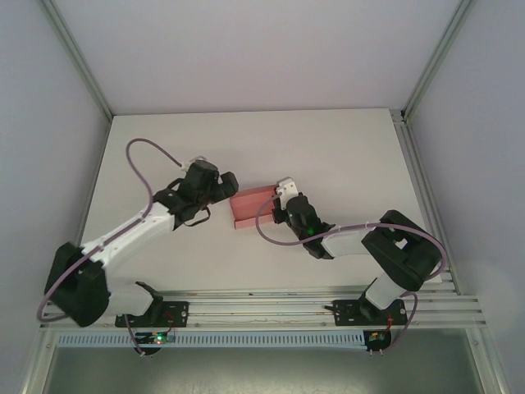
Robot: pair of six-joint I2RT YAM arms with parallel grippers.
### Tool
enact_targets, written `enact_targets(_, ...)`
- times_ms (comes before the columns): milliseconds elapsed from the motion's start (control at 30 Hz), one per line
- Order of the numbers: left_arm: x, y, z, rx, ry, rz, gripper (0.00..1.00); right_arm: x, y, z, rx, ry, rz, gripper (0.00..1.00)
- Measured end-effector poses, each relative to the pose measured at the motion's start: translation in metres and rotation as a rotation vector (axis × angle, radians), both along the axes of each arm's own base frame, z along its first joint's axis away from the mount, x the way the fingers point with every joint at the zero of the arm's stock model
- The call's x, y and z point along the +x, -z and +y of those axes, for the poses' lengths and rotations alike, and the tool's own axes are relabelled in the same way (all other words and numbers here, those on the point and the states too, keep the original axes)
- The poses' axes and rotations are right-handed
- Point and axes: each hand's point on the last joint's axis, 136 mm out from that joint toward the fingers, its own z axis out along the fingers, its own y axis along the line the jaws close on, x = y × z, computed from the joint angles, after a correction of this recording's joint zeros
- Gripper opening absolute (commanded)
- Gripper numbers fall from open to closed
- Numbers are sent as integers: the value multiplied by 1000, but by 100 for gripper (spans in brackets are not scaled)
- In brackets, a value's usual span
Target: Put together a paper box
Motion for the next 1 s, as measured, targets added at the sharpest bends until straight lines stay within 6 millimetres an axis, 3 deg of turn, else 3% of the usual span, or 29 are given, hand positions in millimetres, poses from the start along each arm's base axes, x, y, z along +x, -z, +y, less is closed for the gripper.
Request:
enact_targets(100,2,21,0,-4,-15,62,100,-3,3,-1,-10,-1,-4,0)
enact_targets(333,2,41,-16,-56,36,128,97,-10,4,-2,-25,5,-26,4)
enact_targets(533,-3,52,-22,-89,65,133,89,-21,8,0,-52,-28,12,32)
enact_targets(667,-14,72,-21,-94,76,172,84,-36,5,6,-69,-94,49,41)
enact_targets(833,-11,75,-30,-133,98,162,77,-49,-6,6,-59,-146,78,56)
enact_targets(1000,-8,78,-37,-153,124,157,62,-71,-13,1,-52,-216,122,85)
